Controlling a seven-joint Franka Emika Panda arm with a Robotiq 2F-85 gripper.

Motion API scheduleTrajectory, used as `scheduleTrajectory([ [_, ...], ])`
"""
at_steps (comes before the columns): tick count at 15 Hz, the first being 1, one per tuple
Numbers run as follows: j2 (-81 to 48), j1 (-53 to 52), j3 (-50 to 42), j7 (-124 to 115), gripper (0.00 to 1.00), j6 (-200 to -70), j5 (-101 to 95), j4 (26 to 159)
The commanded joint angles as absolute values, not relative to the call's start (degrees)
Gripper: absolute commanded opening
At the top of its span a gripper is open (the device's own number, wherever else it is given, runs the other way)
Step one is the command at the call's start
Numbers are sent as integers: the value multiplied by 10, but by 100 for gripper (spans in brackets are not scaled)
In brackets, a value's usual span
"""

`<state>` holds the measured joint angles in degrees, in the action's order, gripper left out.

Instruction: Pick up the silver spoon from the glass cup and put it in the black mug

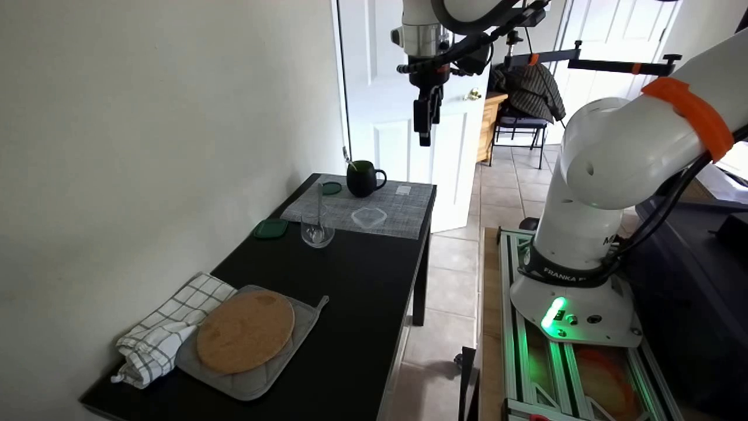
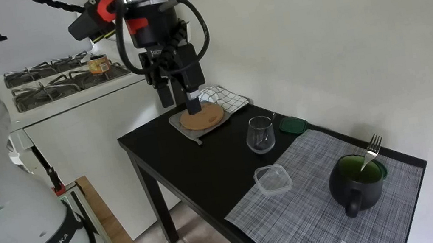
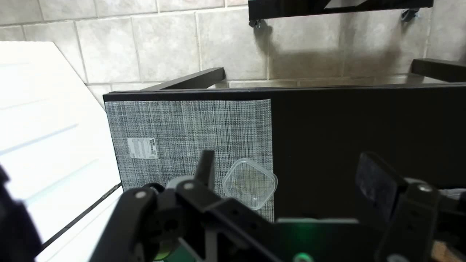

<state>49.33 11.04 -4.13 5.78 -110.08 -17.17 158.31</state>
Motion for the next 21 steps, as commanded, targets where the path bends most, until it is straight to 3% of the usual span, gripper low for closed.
scheduleTrajectory([
  [1, 494, 101, -49, 52, 100, -1097, -177, 1582],
  [11, 423, 20, -69, 17, 100, -1275, 49, 1580],
  [17, 276, -43, -95, 83, 100, -1518, 132, 1581],
  [21, 153, -51, -117, 143, 100, -1572, 122, 1549],
])
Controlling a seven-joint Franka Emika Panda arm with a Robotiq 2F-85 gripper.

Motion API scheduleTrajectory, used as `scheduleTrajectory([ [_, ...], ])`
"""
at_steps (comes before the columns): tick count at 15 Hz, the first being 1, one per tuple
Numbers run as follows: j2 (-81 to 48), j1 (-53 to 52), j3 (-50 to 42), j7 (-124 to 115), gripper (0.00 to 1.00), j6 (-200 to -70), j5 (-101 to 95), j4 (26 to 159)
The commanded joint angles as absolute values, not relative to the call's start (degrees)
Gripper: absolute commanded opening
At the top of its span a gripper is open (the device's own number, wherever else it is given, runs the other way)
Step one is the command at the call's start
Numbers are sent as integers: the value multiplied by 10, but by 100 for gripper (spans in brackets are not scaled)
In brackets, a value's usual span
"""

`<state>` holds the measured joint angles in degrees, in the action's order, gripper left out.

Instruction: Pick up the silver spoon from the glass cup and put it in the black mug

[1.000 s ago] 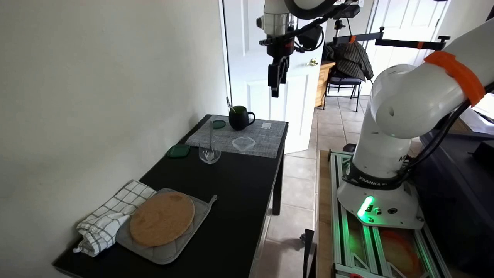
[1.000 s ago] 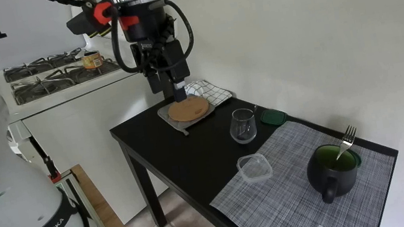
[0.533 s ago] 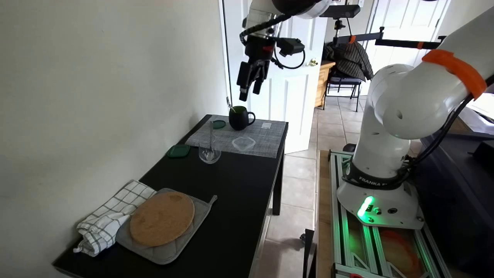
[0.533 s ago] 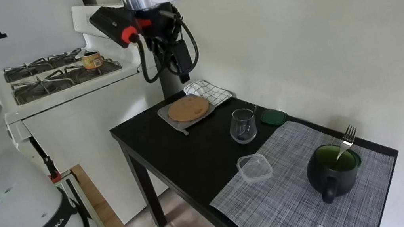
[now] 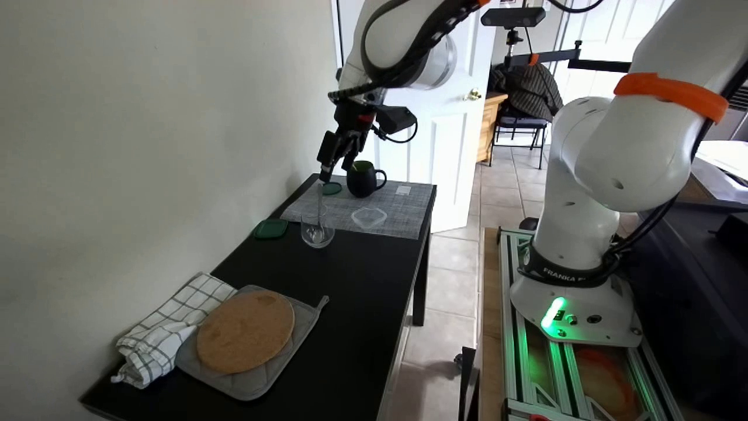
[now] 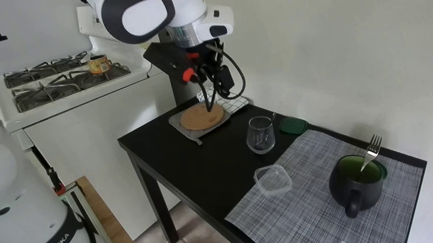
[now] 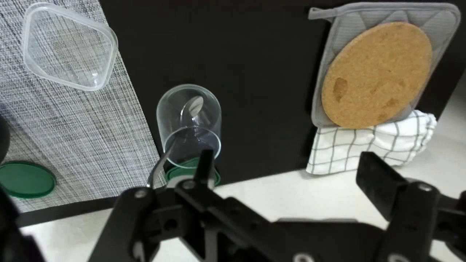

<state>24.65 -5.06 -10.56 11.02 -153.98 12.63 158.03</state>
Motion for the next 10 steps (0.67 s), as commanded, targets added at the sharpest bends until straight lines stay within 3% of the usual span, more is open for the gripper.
scheduleTrajectory([
  [1, 218, -47, -105, 124, 100, -1552, 128, 1575],
  [5, 154, -41, -105, 139, 100, -1566, 128, 1551],
  [10, 106, -105, -206, 341, 100, -1520, 277, 1485],
])
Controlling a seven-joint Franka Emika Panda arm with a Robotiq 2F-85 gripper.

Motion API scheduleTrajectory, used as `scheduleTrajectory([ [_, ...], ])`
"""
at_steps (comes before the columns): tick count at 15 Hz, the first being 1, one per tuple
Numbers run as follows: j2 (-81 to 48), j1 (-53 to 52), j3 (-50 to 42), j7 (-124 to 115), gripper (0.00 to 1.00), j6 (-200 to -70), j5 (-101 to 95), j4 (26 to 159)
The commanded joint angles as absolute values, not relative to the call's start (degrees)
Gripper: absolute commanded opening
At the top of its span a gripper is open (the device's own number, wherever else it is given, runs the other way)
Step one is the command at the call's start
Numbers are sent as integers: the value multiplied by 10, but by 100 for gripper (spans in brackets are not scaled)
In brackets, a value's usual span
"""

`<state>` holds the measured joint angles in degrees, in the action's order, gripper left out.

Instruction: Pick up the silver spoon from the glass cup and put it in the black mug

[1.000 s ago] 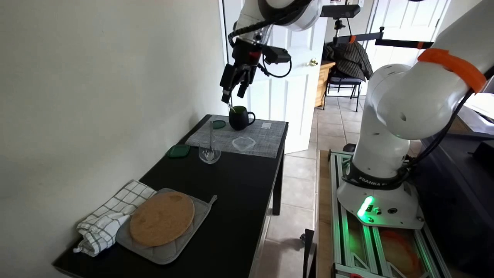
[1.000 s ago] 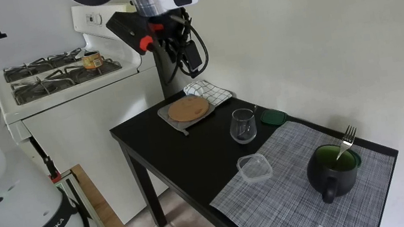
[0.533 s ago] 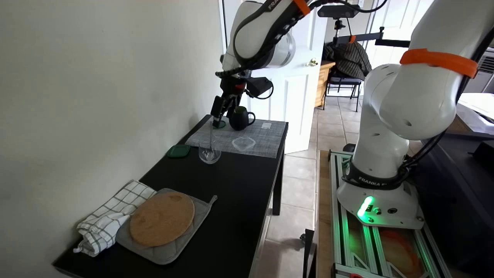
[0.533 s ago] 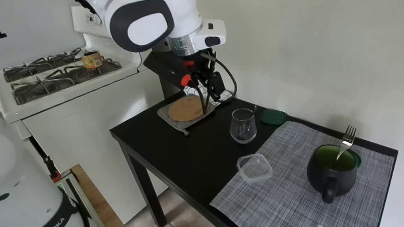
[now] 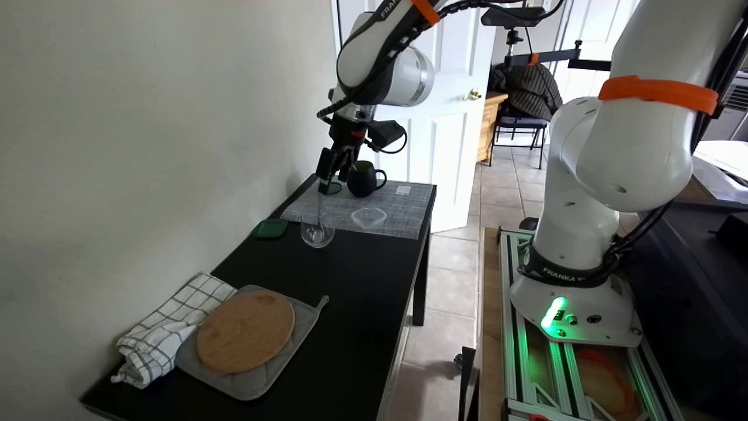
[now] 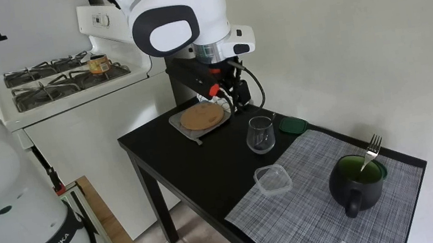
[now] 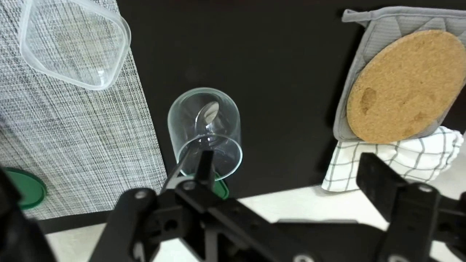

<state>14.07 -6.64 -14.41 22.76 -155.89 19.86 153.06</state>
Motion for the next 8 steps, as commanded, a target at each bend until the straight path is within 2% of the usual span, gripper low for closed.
scheduleTrajectory([
  [1, 88, -103, -218, 379, 100, -1508, 299, 1468],
  [4, 31, -99, -254, 469, 100, -1457, 338, 1411],
  [5, 5, -54, -216, 482, 100, -1455, 351, 1395],
  [8, -50, -14, -172, 472, 100, -1487, 387, 1361],
])
